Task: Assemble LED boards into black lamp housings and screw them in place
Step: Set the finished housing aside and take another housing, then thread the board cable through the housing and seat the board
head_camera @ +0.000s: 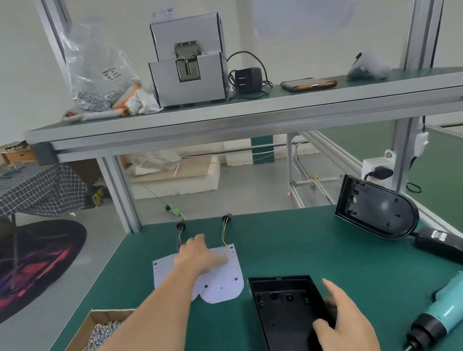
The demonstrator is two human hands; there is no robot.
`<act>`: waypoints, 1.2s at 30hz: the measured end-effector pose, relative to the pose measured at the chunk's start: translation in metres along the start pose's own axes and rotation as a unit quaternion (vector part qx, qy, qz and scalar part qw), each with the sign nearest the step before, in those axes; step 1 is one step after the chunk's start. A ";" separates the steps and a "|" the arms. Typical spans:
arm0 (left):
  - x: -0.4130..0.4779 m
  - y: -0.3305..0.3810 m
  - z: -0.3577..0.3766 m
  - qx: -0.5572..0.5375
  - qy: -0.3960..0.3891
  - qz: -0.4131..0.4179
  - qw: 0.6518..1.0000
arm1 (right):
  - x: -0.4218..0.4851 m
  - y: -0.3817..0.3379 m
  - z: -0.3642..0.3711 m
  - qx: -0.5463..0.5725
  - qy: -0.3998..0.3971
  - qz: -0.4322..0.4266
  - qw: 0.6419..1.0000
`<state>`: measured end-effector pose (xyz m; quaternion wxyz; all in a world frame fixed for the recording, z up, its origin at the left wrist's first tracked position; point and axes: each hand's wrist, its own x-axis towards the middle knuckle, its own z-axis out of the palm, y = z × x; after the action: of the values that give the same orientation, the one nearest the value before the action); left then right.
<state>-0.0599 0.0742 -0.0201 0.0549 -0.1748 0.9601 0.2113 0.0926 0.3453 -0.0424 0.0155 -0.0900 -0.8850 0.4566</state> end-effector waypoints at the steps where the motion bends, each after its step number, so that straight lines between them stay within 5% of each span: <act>1: 0.007 0.002 -0.001 0.037 -0.037 0.008 0.999 | 0.001 0.000 0.001 0.010 0.007 0.007 1.000; 7: 0.027 0.022 -0.008 0.176 -0.115 0.025 0.977 | 0.006 0.003 0.005 0.018 0.026 0.015 0.999; 19: -0.011 0.030 -0.039 0.118 -0.161 0.074 0.977 | 0.004 0.005 0.003 0.024 0.016 -0.017 0.999; 30: -0.074 0.017 -0.092 -0.100 0.023 0.090 0.991 | 0.003 0.005 0.004 0.033 0.025 -0.031 0.999; 36: -0.136 -0.002 -0.108 -0.142 0.119 0.208 0.961 | -0.001 0.004 0.003 0.069 0.030 -0.032 0.997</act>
<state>0.0644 0.0698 0.1011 -0.1297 -0.0014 0.9351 0.3297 0.0935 0.3453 -0.0470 0.0626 -0.0741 -0.8528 0.5132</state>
